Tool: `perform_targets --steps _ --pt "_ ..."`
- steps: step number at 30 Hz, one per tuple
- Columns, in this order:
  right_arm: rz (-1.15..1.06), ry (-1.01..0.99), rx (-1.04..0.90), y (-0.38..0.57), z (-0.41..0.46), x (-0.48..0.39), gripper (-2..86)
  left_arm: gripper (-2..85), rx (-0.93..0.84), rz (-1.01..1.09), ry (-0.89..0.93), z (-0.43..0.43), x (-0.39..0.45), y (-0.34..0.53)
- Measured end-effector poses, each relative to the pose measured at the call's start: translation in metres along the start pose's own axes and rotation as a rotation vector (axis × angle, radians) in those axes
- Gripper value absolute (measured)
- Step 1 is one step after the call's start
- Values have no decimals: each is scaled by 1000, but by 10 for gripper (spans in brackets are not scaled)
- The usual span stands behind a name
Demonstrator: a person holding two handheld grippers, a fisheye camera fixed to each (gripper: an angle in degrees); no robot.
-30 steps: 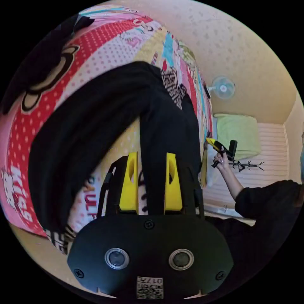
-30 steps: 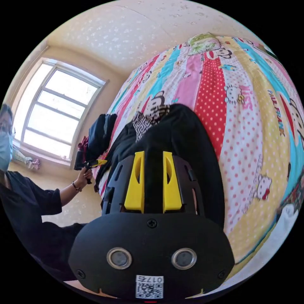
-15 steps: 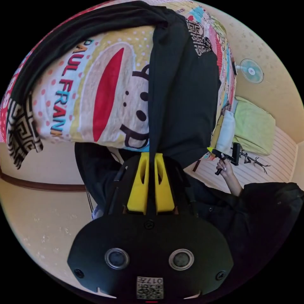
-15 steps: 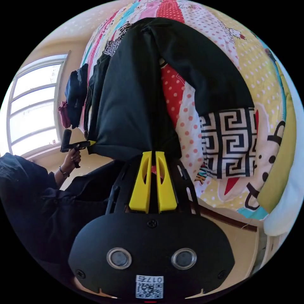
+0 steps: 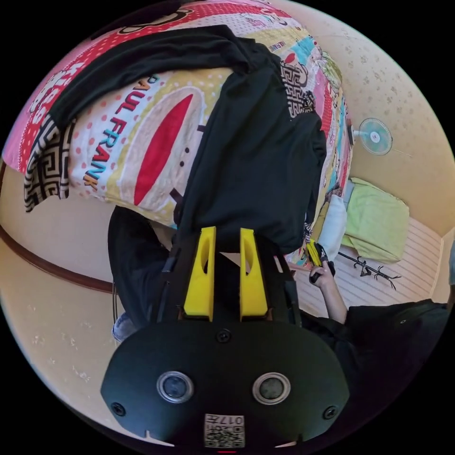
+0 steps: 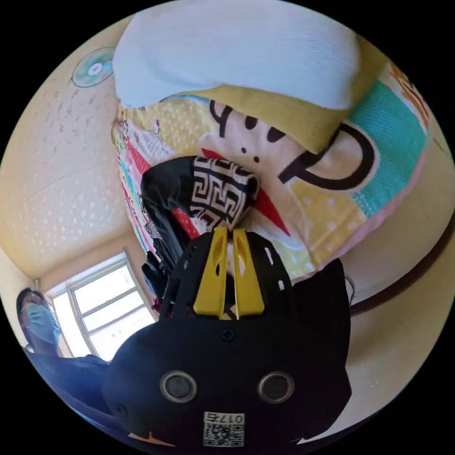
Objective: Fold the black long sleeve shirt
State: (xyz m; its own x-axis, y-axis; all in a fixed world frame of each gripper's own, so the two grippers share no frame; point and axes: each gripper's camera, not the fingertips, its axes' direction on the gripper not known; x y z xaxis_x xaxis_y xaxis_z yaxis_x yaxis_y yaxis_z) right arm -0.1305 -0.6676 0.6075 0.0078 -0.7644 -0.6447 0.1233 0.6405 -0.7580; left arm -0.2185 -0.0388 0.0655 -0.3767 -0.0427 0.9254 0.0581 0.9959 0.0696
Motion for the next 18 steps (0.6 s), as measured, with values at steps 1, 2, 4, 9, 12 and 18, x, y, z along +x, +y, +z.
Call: perform_targets --steps 1,2,4,9,12,18 --pt "-74 -64 -8 -7 -9 -26 28 79 14 15 15 -8 10 4" --pt "-122 -87 -13 -11 -16 -42 26 72 31 36 24 -16 20 9" --pt "-293 -92 -50 -31 -49 -104 20 58 35 68 15 -21 33 14" --pt "-721 108 -160 -55 -111 -198 21 70 -39 57 43 -11 44 26" --pt "-766 453 -121 -64 -126 -191 25 73 -59 44 74 -12 49 37" --pt "-482 481 -43 -49 -140 -76 45 73 -90 2 114 -28 54 60"
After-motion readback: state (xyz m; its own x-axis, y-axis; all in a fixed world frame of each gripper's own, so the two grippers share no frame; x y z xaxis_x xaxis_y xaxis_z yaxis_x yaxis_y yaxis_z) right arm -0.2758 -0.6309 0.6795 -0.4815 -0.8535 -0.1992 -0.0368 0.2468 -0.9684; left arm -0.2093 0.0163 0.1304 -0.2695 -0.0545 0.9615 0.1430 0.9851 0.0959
